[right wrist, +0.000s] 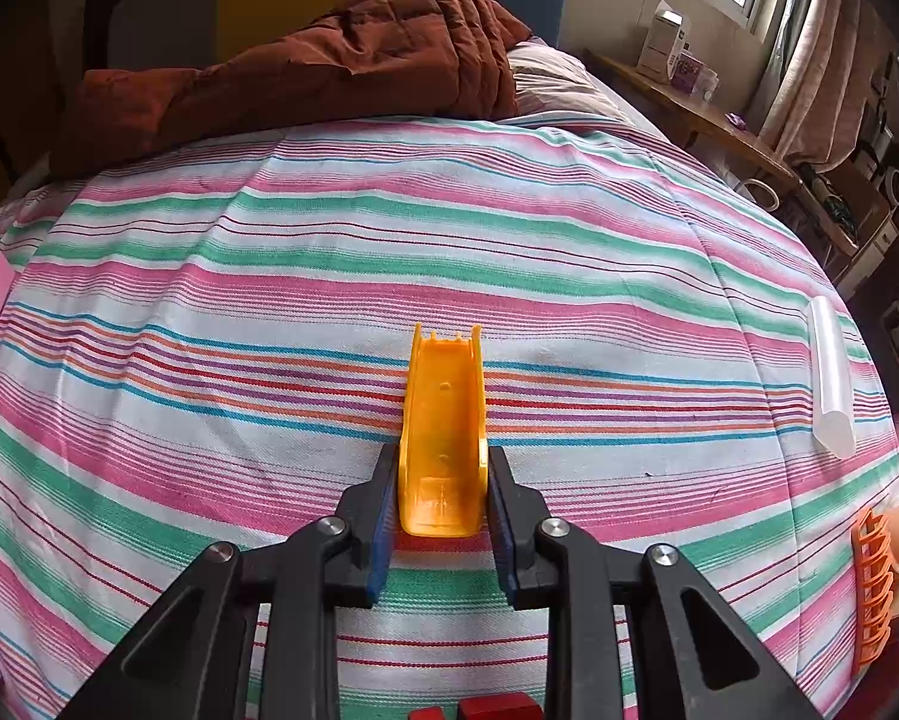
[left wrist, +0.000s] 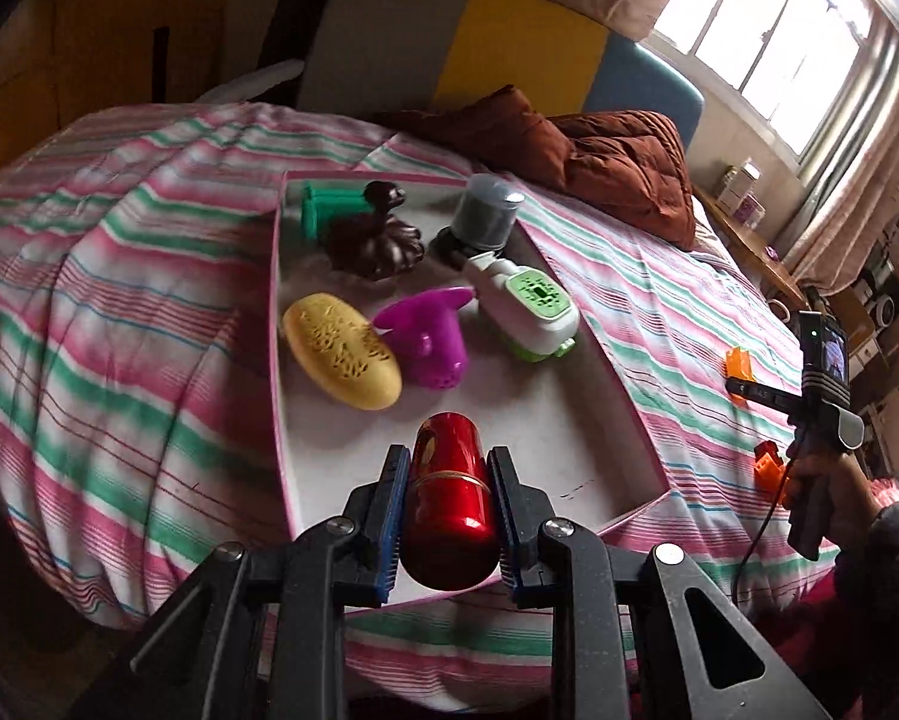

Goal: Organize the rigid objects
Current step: 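Lower the red cylinder into the tray and open the left tool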

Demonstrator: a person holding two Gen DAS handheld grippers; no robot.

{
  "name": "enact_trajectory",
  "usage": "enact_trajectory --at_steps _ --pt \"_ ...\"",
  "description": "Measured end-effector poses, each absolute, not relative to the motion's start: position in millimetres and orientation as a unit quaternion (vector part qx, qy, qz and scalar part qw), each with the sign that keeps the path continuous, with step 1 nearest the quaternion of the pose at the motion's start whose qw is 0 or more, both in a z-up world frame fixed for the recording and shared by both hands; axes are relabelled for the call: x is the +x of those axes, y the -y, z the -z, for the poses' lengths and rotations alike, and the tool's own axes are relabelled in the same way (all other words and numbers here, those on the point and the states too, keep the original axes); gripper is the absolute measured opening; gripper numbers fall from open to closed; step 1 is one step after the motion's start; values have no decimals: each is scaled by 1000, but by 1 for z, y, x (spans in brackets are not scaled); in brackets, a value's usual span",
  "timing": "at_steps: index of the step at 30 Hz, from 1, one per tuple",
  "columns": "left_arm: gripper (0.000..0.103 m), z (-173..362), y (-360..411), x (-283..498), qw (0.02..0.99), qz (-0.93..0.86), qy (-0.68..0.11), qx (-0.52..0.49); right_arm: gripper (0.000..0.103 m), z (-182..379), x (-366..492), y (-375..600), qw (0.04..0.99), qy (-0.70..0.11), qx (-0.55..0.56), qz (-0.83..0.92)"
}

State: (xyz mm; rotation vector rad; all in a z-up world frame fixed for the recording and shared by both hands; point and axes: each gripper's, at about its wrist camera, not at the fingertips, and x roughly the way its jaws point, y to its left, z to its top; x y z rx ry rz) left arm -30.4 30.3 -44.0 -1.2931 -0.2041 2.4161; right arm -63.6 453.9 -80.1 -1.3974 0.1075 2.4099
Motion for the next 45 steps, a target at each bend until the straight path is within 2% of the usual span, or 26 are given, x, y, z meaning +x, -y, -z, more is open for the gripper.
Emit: enact_trajectory --at_steps 12,17,22,26,37,40,45 --pt "27 70 -35 -48 160 -872 30 -462 26 79 -64 -452 176 -35 -496 -849" --pt "33 66 -32 -37 154 -879 16 -451 26 79 -64 -453 177 -36 -497 -849" --pt "33 56 -27 -26 146 -890 4 -432 26 78 -65 -455 177 -39 -498 -848" --pt "42 48 -29 -21 136 -893 -14 -428 26 78 -65 -453 176 -37 -498 -848" --pt "50 30 -33 -15 139 -900 -9 -412 26 77 -65 -446 161 -32 -499 -851" --pt "50 29 -32 -14 137 -900 -5 -413 26 76 -65 -442 126 -58 -500 -855" --pt "50 30 -27 -14 129 -901 3 -414 26 76 -63 -417 76 -51 -507 -857"
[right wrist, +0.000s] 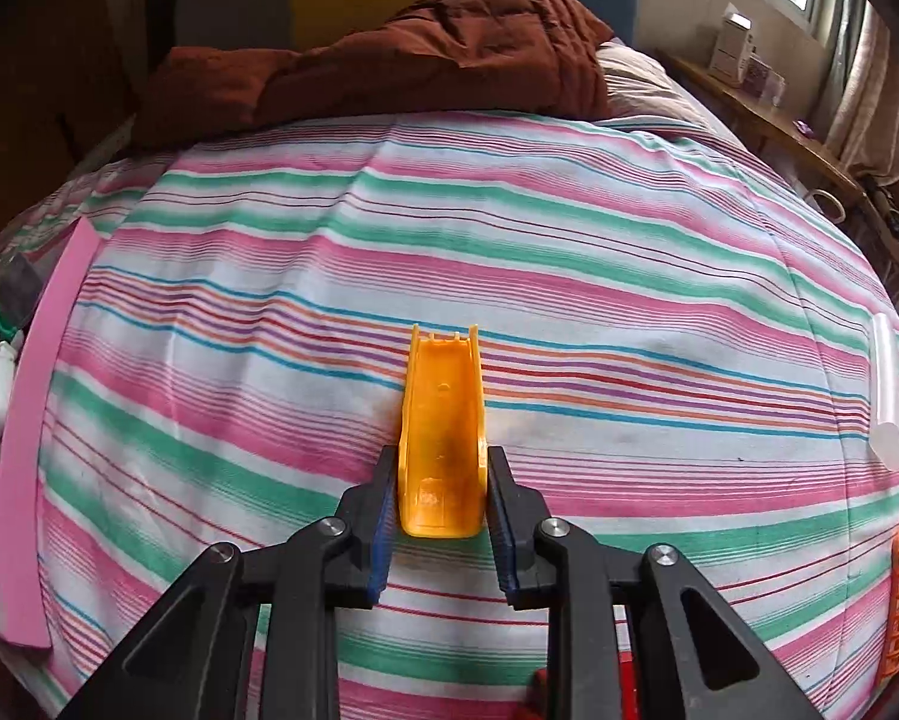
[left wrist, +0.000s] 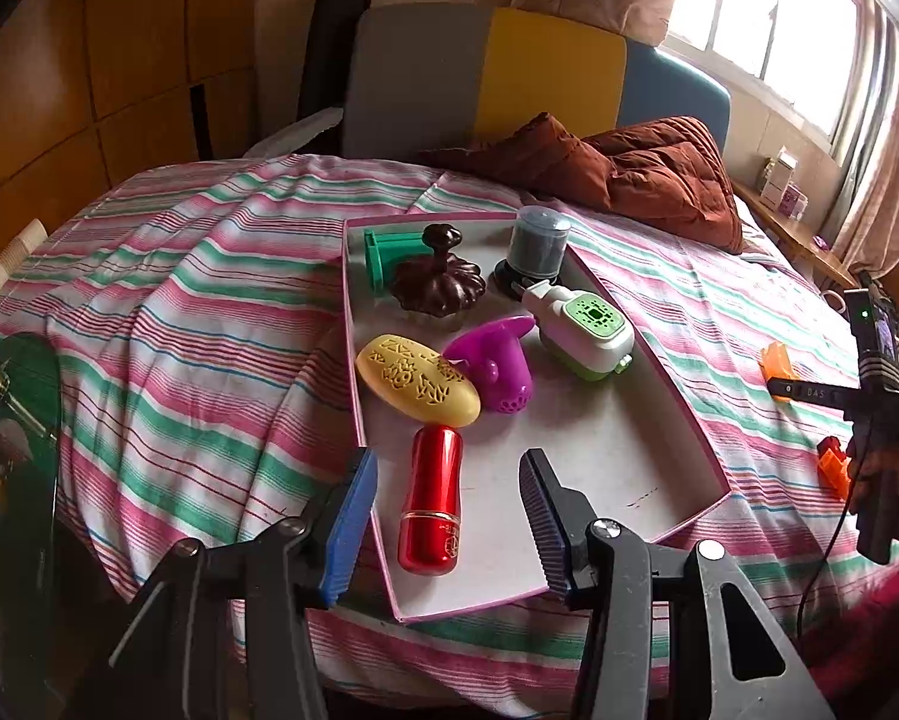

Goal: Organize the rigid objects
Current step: 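Lower the red cylinder into the tray and open the left tool, then carry the yellow-orange piece into the tray and open the right tool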

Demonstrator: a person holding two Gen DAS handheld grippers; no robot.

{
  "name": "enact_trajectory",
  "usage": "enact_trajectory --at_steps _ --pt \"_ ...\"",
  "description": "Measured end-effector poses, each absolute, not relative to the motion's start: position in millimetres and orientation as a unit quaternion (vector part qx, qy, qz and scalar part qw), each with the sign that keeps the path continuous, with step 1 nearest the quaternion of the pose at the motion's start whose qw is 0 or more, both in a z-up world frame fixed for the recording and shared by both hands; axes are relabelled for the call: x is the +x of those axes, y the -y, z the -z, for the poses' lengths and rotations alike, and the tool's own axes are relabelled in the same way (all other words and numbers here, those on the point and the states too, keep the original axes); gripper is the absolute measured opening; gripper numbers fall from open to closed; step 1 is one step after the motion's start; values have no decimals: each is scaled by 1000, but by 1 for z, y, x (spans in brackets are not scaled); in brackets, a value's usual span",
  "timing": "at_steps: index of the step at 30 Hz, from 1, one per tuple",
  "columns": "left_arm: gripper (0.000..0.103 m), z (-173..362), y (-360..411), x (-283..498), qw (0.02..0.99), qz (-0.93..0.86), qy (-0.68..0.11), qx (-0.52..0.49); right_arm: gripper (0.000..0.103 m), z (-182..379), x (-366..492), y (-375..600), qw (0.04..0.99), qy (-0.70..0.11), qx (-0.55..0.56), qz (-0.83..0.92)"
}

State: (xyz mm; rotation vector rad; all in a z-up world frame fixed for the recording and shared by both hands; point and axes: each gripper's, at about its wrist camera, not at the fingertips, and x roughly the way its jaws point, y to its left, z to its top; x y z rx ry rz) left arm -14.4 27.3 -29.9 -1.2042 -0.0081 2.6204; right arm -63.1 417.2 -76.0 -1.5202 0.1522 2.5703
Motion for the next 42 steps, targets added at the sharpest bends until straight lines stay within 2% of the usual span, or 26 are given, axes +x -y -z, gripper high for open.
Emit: enact_trajectory --at_steps 6,11,18,28,36,42 --pt "50 32 -17 -13 122 -905 15 -406 26 70 -60 -402 52 -50 -533 -843" --pt "50 33 -8 -15 116 -907 24 -405 26 44 -39 -348 11 -43 -482 -875" --pt "50 33 6 -12 99 -910 31 -402 26 13 -22 -262 -60 19 -423 -904" --pt "50 38 19 -9 74 -909 33 -409 26 -10 -8 -223 -133 -15 -392 -910" --pt "50 37 20 -8 75 -909 31 -408 26 10 -15 -176 -183 -5 -432 -883" --pt "50 40 23 -10 72 -907 33 -413 26 39 -27 -156 -184 6 -476 -860"
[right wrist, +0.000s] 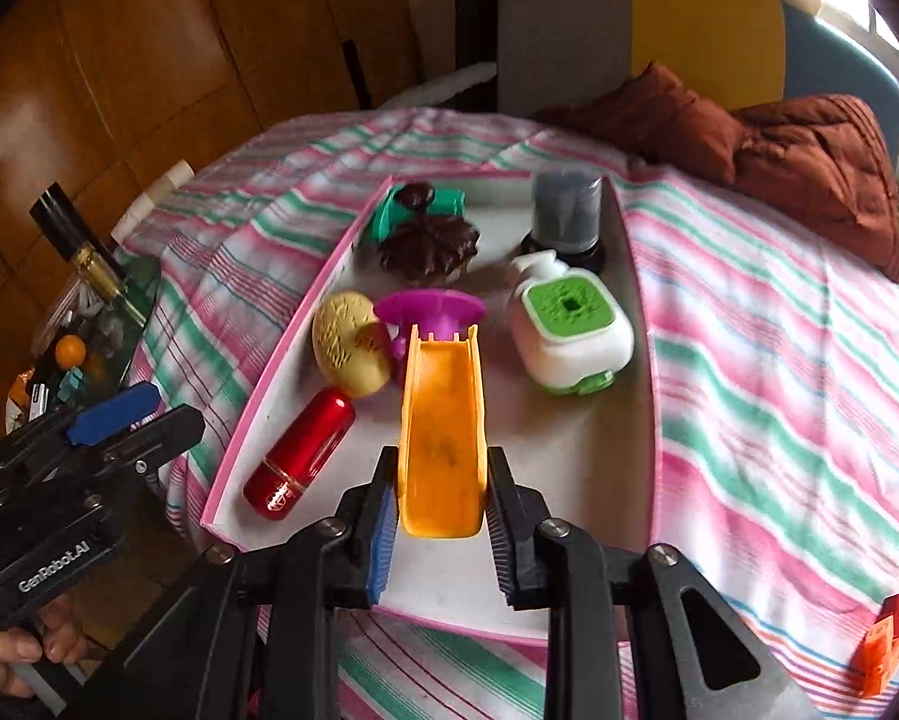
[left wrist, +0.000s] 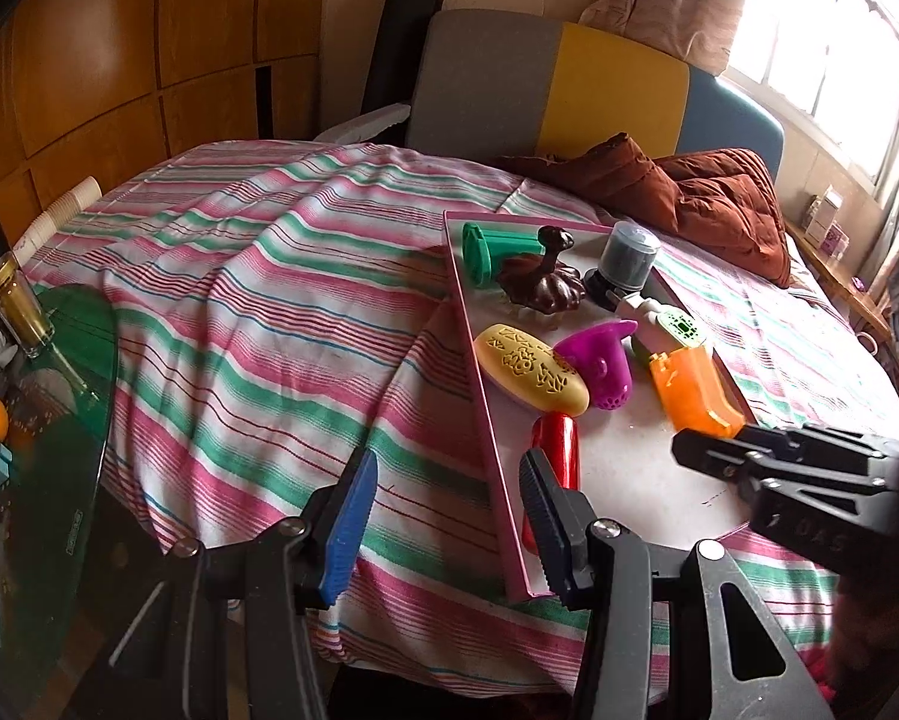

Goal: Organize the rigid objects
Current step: 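Carry the yellow-orange piece into the tray and open the right tool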

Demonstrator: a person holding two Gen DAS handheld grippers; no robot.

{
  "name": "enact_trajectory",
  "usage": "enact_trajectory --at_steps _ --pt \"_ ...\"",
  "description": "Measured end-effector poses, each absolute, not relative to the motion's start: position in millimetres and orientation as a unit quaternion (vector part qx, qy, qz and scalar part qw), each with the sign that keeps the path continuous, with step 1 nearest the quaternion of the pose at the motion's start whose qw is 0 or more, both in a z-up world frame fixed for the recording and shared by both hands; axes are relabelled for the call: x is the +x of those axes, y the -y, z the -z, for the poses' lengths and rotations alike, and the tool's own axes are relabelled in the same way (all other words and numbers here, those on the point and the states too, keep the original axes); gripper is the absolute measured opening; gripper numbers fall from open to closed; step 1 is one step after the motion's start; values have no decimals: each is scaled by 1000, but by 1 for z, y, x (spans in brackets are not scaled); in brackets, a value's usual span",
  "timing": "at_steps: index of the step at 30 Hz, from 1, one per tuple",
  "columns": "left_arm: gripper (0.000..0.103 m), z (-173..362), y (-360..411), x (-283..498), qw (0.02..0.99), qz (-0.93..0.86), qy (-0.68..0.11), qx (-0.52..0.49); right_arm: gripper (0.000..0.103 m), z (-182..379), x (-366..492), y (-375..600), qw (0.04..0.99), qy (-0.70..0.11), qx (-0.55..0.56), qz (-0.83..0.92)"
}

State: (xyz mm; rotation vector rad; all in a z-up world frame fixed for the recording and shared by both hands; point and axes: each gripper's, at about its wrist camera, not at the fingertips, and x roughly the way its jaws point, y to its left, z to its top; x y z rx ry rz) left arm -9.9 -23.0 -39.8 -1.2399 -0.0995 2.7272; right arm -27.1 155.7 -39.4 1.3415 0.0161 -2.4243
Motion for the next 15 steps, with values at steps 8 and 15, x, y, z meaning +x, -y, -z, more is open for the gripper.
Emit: enact_trajectory --at_steps 8,15 --pt "50 45 29 -11 65 -906 35 -417 26 65 -34 -144 176 -3 502 847" --pt "50 46 33 -11 58 -906 37 -418 30 67 -32 -143 183 7 504 844"
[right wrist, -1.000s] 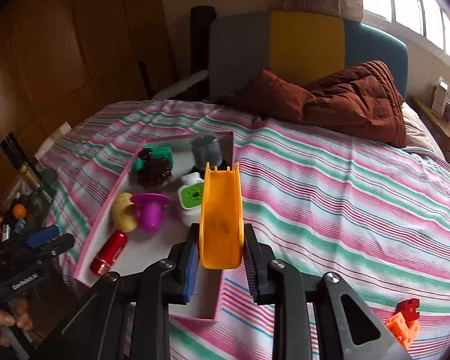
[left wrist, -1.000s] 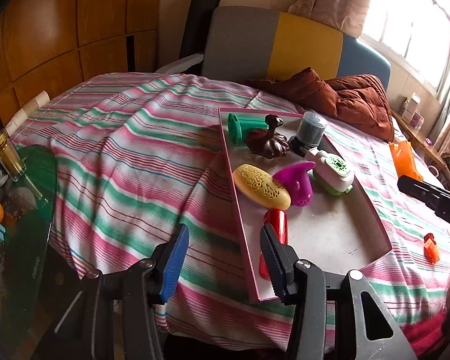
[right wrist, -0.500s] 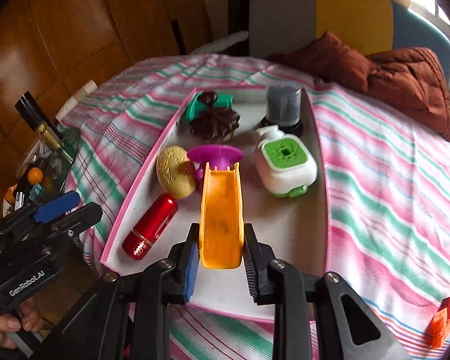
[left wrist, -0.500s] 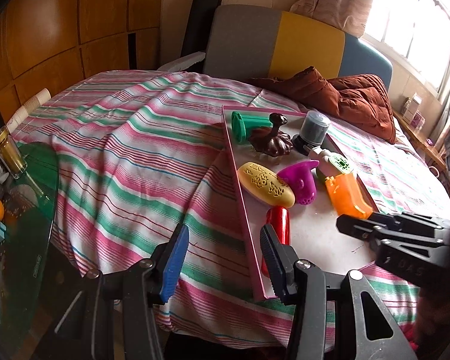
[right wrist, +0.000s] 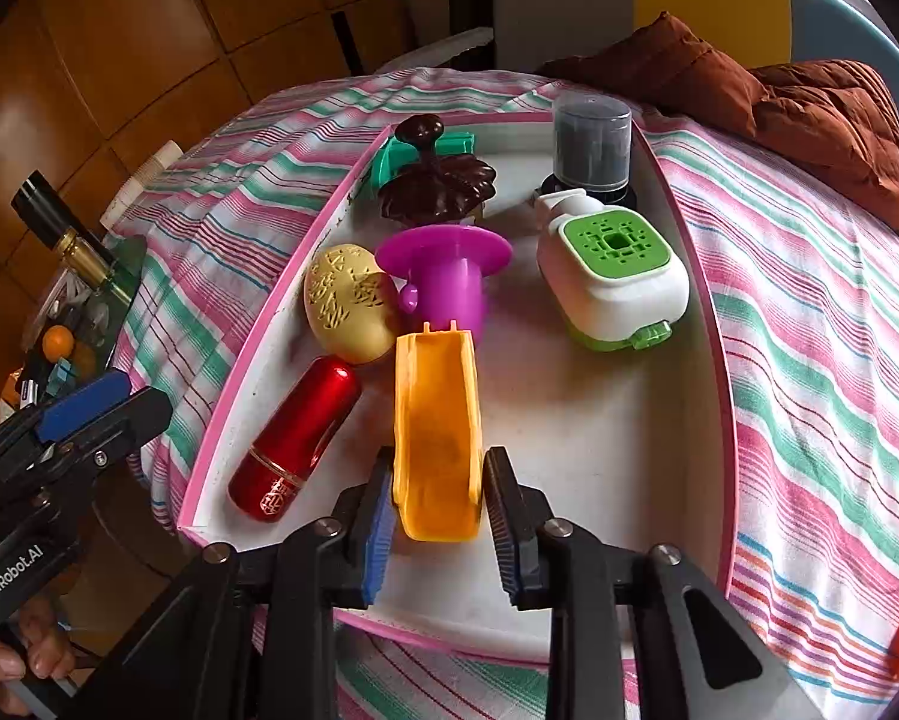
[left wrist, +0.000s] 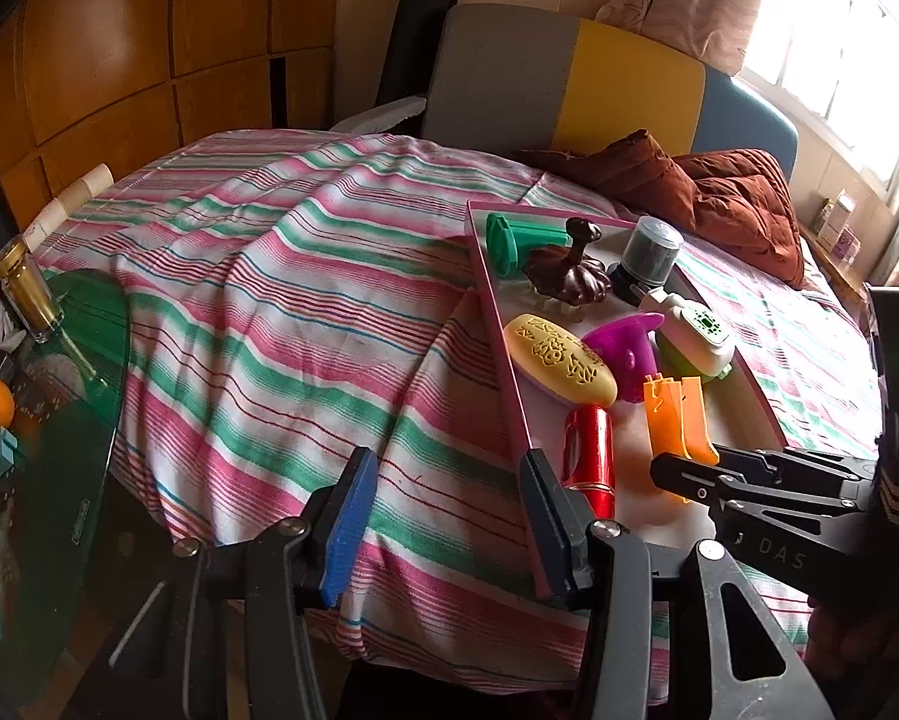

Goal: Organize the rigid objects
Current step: 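Carry the yellow-orange piece into the tray and open the right tool, then withdraw both tools from the tray toward the orange cubes and red puzzle piece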

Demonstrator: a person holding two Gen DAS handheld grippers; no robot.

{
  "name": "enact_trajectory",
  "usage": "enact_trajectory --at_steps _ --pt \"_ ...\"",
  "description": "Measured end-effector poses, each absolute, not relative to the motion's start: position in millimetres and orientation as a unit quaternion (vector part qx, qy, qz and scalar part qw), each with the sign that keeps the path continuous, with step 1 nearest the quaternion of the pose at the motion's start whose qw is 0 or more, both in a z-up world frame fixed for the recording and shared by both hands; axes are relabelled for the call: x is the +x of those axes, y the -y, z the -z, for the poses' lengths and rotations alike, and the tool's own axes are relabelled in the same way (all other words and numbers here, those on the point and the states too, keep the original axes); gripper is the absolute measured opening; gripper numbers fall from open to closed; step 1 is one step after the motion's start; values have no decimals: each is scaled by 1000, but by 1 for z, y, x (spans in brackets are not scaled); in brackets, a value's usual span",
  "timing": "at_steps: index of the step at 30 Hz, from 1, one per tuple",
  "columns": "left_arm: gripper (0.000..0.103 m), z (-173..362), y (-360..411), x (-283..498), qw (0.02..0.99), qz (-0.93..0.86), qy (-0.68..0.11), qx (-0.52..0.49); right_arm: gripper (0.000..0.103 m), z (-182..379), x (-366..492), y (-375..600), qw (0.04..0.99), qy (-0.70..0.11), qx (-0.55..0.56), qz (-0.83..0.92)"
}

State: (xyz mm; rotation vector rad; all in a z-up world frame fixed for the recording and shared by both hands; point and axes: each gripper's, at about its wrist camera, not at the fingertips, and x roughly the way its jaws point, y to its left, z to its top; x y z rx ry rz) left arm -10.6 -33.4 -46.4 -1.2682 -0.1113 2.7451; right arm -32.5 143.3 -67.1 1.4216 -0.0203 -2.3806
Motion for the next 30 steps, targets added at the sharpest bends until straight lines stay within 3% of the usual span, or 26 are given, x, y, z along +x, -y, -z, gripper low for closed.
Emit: enact_trajectory --at_steps 4,20,30 --pt "50 45 34 -9 55 -907 35 -416 37 62 -29 -147 186 13 497 847" --pt "57 33 18 -4 60 -914 6 -401 38 26 -10 -184 166 -9 443 881" --pt "61 27 -4 -4 88 -915 -11 -395 38 15 -6 -279 75 14 443 893"
